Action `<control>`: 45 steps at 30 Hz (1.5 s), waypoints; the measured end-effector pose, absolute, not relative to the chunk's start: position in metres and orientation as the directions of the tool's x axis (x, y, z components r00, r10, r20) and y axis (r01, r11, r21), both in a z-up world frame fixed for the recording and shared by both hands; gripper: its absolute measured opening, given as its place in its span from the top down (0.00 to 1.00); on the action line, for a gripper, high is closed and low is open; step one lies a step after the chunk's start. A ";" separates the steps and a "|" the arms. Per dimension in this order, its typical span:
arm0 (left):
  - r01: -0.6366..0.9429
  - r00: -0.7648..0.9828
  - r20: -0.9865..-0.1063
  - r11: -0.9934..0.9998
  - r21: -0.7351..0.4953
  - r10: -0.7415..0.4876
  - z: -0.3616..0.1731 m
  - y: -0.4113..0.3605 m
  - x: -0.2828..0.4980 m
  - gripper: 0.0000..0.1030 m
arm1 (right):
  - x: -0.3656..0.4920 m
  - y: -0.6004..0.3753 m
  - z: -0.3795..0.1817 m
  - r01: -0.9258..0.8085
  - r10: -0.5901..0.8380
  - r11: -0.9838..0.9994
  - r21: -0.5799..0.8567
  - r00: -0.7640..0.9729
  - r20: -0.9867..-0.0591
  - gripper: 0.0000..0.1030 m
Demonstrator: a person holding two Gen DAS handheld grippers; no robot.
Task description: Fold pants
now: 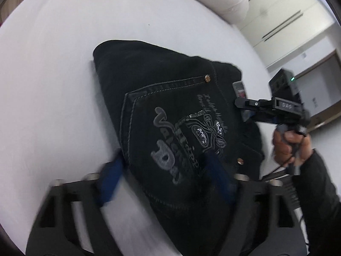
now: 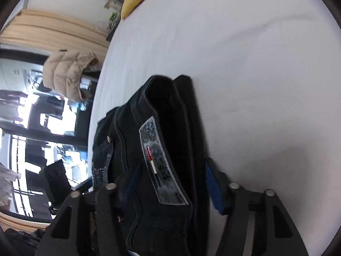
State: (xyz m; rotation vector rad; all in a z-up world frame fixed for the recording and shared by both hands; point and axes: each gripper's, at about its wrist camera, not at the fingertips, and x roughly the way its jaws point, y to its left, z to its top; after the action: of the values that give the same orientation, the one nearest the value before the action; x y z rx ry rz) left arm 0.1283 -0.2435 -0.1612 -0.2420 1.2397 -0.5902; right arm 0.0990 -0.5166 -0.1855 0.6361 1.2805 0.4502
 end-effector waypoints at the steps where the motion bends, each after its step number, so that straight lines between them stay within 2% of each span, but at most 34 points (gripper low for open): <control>1: 0.289 0.198 -0.824 0.835 -0.468 -0.531 -0.161 -0.246 0.129 0.42 | 0.100 -0.513 -0.183 0.032 0.625 0.760 0.649 0.235 -0.744 0.47; 3: 0.295 0.193 -0.841 0.847 -0.441 -0.505 -0.162 -0.252 0.132 0.49 | 0.099 -0.507 -0.181 0.020 0.603 0.781 0.624 0.232 -0.763 0.53; 9: 0.348 0.209 -0.867 0.863 -0.367 -0.453 -0.159 -0.266 0.132 0.60 | 0.089 -0.499 -0.166 -0.002 0.519 0.843 0.537 0.262 -0.814 0.69; 11: 0.351 0.216 -0.868 0.865 -0.358 -0.447 -0.154 -0.265 0.133 0.65 | 0.089 -0.493 -0.159 -0.009 0.493 0.860 0.510 0.274 -0.826 0.73; 15: 0.350 0.216 -0.861 0.860 -0.371 -0.460 -0.151 -0.260 0.136 0.70 | 0.083 -0.487 -0.146 -0.020 0.445 0.887 0.461 0.305 -0.842 0.79; 21: 0.348 0.221 -0.848 0.851 -0.393 -0.482 -0.146 -0.248 0.135 0.76 | 0.073 -0.474 -0.125 -0.033 0.402 0.908 0.417 0.346 -0.848 0.81; 34: 0.345 0.322 -0.819 0.864 -0.365 -0.475 -0.107 -0.204 0.136 0.79 | 0.061 -0.444 -0.087 -0.080 0.408 0.908 0.411 0.395 -0.823 0.82; 45: 0.303 0.432 -0.828 0.922 -0.240 -0.358 -0.089 -0.135 0.192 0.79 | 0.117 -0.381 -0.084 -0.157 0.465 0.884 0.441 0.396 -0.792 0.82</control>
State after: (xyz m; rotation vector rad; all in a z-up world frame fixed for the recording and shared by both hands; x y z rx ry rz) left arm 0.1921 -0.1350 -0.0887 -0.0584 1.0456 -0.4117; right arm 0.1174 -0.3812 -0.0839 0.3178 1.0976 0.4027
